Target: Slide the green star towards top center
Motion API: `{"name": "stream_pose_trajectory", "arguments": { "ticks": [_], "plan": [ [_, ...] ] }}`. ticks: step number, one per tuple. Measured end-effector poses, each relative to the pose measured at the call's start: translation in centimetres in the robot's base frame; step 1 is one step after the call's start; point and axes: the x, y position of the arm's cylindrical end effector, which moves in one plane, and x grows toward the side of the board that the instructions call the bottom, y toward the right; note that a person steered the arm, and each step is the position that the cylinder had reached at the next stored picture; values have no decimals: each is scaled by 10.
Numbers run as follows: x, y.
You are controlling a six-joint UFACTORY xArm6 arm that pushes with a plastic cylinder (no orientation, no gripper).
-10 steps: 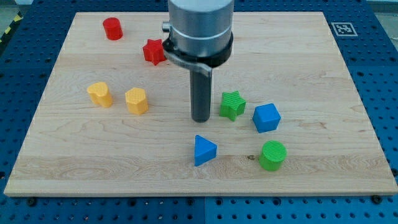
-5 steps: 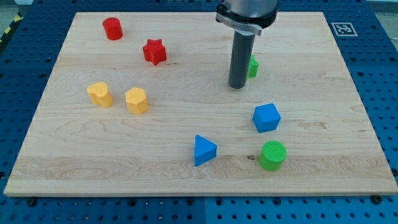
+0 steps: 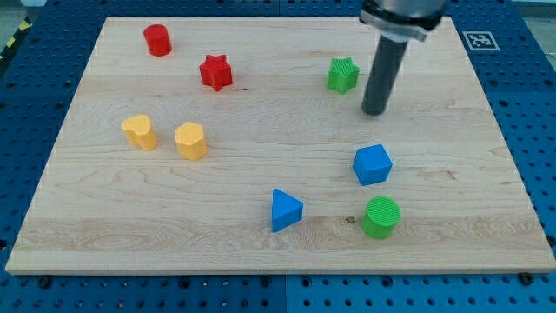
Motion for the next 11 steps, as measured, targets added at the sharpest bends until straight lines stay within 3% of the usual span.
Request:
{"name": "stream_pose_trajectory", "arguments": {
  "ticks": [1,2,5,8,11],
  "plan": [
    [-64,-20],
    [-94,-45],
    [-21,-29],
    [-99,-74],
    [-96,-77]
  ]
}}
